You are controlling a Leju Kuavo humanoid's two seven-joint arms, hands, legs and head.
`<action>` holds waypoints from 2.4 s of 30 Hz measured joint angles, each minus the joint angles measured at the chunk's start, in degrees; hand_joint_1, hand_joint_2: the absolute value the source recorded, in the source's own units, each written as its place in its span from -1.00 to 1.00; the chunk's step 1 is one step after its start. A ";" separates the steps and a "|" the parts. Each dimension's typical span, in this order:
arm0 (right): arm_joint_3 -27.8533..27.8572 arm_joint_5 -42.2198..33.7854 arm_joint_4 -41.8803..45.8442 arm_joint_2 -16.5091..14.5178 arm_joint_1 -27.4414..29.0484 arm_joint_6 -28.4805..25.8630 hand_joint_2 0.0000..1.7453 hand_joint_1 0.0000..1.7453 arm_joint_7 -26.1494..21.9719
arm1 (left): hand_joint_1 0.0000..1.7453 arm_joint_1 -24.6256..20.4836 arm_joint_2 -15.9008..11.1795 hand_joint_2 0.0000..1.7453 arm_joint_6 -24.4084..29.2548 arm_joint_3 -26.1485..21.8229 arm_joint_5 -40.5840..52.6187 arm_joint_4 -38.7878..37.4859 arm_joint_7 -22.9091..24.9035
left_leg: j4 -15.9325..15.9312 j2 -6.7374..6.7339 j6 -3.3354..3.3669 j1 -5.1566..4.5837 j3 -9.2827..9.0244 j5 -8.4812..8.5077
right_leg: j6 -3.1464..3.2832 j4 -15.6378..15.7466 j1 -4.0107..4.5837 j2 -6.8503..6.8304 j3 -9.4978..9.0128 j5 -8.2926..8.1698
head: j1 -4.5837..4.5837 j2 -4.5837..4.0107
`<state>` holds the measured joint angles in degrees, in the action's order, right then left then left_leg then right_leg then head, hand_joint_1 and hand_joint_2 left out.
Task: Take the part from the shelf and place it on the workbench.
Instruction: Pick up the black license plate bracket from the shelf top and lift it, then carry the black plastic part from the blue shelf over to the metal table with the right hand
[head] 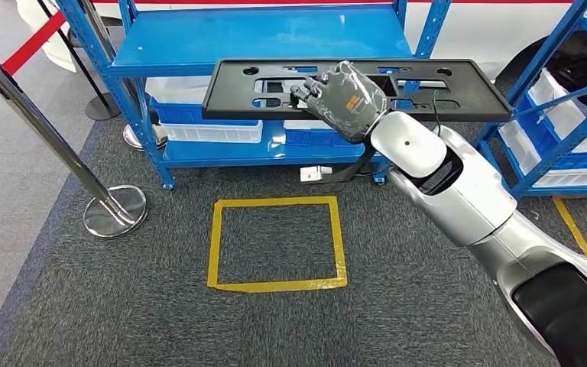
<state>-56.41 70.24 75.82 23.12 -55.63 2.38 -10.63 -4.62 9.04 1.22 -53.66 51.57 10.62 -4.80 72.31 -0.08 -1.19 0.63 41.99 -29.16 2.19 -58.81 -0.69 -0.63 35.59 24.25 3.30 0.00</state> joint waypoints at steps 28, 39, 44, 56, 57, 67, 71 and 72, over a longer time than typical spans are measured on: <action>-0.07 -0.10 -0.48 0.07 0.00 0.31 1.00 1.00 0.03 | -1.00 -0.06 -0.02 1.00 -0.16 -1.07 0.43 0.09 -0.05 | -3.29 -0.18 -0.08 -0.05 0.20 -1.60 | -0.20 -0.31 -0.01 -0.04 -1.85 2.31 | 0.00 0.00; -0.27 -0.85 -0.53 0.07 -0.21 0.52 1.00 1.00 -0.07 | -1.00 -0.20 -0.05 1.00 -0.18 -1.15 0.80 0.09 -0.05 | -16.11 -0.15 1.94 -0.50 -13.09 0.81 | -2.32 0.42 0.19 -0.10 3.97 -3.85 | 0.02 0.00; -0.80 -1.14 -0.78 0.19 -0.32 0.68 1.00 1.00 -0.07 | -1.00 -0.28 -0.04 1.00 -0.18 -1.23 1.17 0.09 -0.04 | -16.79 -0.58 3.59 -0.18 -9.82 4.23 | -3.14 -11.35 0.07 0.46 7.00 6.91 | 0.08 0.00; -1.02 -1.61 -1.01 0.21 -0.60 0.70 1.00 1.00 -0.03 | -1.00 -0.21 -0.16 1.00 -0.44 -1.46 1.77 0.09 -0.40 | -12.05 -0.35 0.75 -0.35 -2.32 5.42 | -1.31 0.30 0.00 0.13 -3.09 3.37 | 0.05 0.00; -1.05 -1.64 -1.01 0.20 -0.61 0.70 1.00 1.00 -0.03 | -1.00 -0.23 -0.21 1.00 -0.49 -1.50 1.75 0.09 -0.64 | -9.74 -0.32 0.46 -0.24 -1.46 2.99 | -0.97 0.47 -0.15 0.02 -2.52 2.84 | 0.03 0.00; -1.29 -1.69 -0.91 0.28 -0.77 0.70 1.00 1.00 0.01 | -1.00 -0.38 -0.49 1.00 -0.64 -1.70 1.87 0.11 -1.21 | -13.55 -0.02 1.27 -0.46 -11.46 0.50 | -1.85 -0.55 0.06 -0.02 1.96 -0.58 | 0.02 0.00; -1.29 -1.95 -0.89 0.29 -0.95 0.70 1.00 1.00 -0.02 | -1.00 -0.41 -0.49 1.00 -0.63 -1.94 1.90 0.11 -1.22 | -15.71 -0.26 2.73 -0.23 -11.63 1.52 | -3.16 -1.17 0.04 0.11 2.76 -0.36 | 0.04 0.00; -1.29 -2.04 -0.89 0.28 -1.01 0.72 1.00 1.00 -0.05 | -1.00 -0.40 -0.47 1.00 -0.63 -2.05 1.91 0.11 -1.22 | -16.05 -0.35 3.22 -0.08 -11.35 2.08 | -3.37 -3.17 0.04 0.23 3.61 1.29 | 0.05 0.00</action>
<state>-57.70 68.20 74.94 23.40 -56.64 3.09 -10.68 -5.02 8.56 0.60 -55.71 53.47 10.73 -6.02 56.26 -0.44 2.03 0.55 30.63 -27.07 -1.17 -61.98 -0.64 -0.41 39.21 25.54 3.35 0.00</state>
